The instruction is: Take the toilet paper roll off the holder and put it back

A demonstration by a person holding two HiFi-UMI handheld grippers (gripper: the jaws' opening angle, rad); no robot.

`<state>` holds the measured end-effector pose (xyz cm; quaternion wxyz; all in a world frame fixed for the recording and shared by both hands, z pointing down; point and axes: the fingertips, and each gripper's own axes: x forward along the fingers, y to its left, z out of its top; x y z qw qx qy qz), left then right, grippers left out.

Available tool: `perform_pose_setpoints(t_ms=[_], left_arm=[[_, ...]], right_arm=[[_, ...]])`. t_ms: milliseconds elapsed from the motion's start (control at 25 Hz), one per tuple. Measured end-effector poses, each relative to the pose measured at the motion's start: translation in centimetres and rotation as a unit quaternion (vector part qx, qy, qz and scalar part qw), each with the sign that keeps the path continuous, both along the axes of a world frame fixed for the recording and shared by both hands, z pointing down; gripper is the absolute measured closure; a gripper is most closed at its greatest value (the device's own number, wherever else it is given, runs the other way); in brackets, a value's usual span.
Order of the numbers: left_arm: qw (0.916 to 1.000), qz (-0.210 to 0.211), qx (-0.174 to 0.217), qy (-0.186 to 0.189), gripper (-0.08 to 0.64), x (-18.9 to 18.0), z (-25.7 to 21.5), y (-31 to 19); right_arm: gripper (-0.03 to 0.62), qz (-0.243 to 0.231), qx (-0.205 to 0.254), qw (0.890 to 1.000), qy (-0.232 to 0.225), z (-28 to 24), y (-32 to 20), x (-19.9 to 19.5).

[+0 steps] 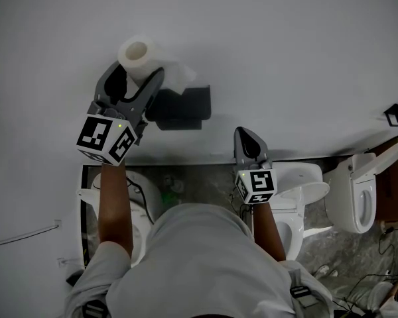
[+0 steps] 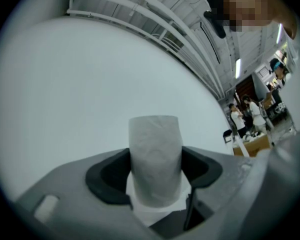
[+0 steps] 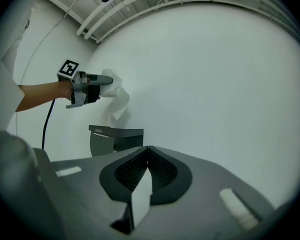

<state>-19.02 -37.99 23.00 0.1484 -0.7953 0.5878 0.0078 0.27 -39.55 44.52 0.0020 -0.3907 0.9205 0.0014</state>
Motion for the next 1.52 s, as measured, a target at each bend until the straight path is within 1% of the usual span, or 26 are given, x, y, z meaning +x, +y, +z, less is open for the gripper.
perform_pose_setpoints(t_ms=[200, 360, 480, 920, 1280, 1520], left_arm=[[0.9997, 0.000, -0.019, 0.014, 0.255, -0.1, 1.9, -0.3], [0.9994, -0.008, -0.034, 0.003, 0.253, 0.0, 3.5, -0.6], [0.9988, -0.009, -0.048, 0.009, 0.253, -0.2, 4.9, -0.8], [0.9966, 0.006, -0.077, 0.029, 0.253, -0.7, 8.3, -1.7], [0.9943, 0.010, -0.100, 0.037, 0.253, -1.0, 11.0, -2.4], [0.9928, 0.011, -0.113, 0.038, 0.253, -0.8, 12.6, -3.0]], right_arm=[[0.594, 0.004, 0.001, 1.000, 0.003, -0.1, 0.2, 0.5], [0.594, 0.012, 0.002, 1.000, 0.003, -0.1, 0.4, 1.1], [0.594, 0.016, -0.001, 1.000, 0.006, 0.1, 0.6, 1.3], [0.594, 0.020, -0.006, 1.000, 0.022, 0.7, 0.7, 0.6], [0.594, 0.019, -0.022, 0.999, 0.033, 2.3, 0.4, 0.2], [0.594, 0.012, -0.021, 0.999, 0.035, 2.3, -0.4, -0.2]])
